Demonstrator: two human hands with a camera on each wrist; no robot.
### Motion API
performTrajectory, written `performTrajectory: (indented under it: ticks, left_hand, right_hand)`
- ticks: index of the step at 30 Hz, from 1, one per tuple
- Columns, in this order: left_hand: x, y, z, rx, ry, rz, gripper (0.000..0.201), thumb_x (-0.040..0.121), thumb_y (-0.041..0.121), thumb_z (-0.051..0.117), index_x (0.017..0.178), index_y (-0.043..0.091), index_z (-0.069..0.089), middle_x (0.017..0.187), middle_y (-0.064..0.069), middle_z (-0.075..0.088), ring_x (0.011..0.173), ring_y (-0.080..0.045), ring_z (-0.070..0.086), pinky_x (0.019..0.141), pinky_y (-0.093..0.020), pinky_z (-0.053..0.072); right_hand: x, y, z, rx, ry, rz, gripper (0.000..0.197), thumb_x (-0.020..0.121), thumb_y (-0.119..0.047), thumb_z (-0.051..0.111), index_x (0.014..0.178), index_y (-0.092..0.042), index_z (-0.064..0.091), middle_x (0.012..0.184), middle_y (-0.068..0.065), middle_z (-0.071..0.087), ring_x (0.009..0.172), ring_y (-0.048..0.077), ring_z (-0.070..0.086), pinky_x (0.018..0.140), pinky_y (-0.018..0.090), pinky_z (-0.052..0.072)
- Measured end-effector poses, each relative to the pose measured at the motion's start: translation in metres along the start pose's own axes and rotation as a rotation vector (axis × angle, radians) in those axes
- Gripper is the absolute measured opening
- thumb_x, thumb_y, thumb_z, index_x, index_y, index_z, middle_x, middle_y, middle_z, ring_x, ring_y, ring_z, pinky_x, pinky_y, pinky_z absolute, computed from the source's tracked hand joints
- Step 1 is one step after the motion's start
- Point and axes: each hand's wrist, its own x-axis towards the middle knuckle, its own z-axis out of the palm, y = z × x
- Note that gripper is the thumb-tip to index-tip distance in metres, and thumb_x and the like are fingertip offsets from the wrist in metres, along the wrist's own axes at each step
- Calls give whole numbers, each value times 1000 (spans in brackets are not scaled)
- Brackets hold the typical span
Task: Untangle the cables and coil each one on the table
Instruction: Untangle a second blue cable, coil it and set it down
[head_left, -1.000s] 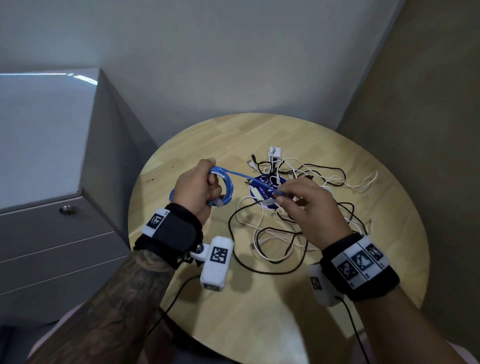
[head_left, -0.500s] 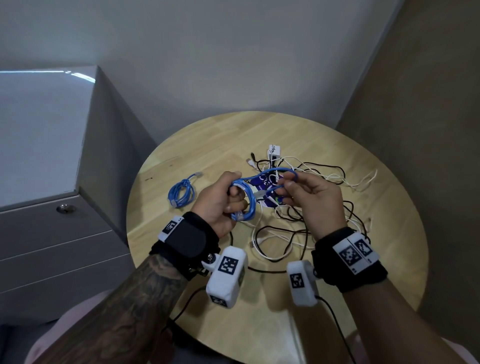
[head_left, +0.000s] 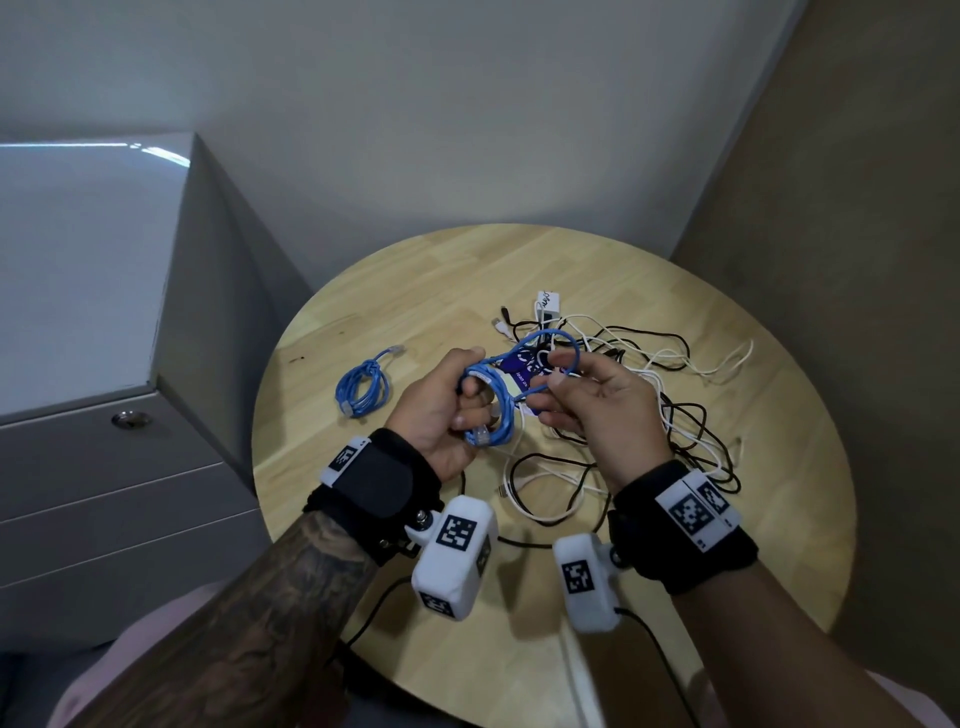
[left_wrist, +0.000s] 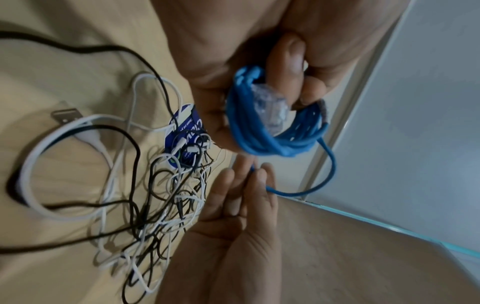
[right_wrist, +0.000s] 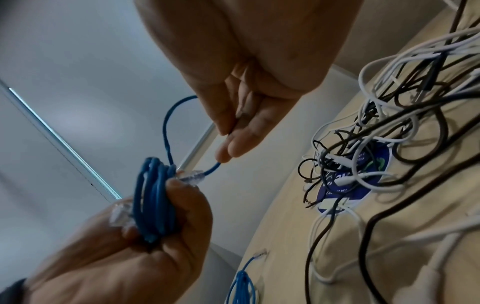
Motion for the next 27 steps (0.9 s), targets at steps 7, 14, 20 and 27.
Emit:
performTrajectory:
  ticks: [7, 14, 20, 27]
  left_hand:
    - [0, -1, -2, 35, -38, -30, 49, 91, 34, 57, 48, 18, 38, 40, 5, 26, 31, -6, 20, 53, -26, 18]
    - [5, -6, -2, 86, 98, 176, 39, 87, 33, 63, 54, 18, 49, 62, -10, 42, 35, -11, 25, 61, -33, 26]
    - [4, -12, 7, 243, 149, 315, 30, 93, 28, 59, 67, 13, 57, 71, -16, 64, 64, -28, 52, 57, -29, 40]
    - [-1, -17, 15, 145, 139, 269, 31, 98, 24, 54, 69, 14, 49, 52, 2, 39, 39, -10, 24, 43, -23, 23]
  right_hand:
    - [-2, 5, 8, 154, -70, 184, 18, 100, 0, 54, 109, -12, 63, 79, 5, 74, 61, 9, 69, 54, 20, 53]
    - [-17, 10, 26, 119, -86, 154, 28, 103, -31, 55, 125, -16, 62, 85, -2, 67, 57, 6, 51, 50, 22, 34]
    - [-24, 13, 38, -117, -73, -82, 77, 72, -48, 84, 134, -26, 45, 108, 19, 69, 78, 30, 60, 78, 44, 55]
    - [-15, 0, 28, -41, -16, -96, 21, 100, -17, 61, 109, 2, 61, 92, 9, 67, 82, 14, 64, 71, 26, 53]
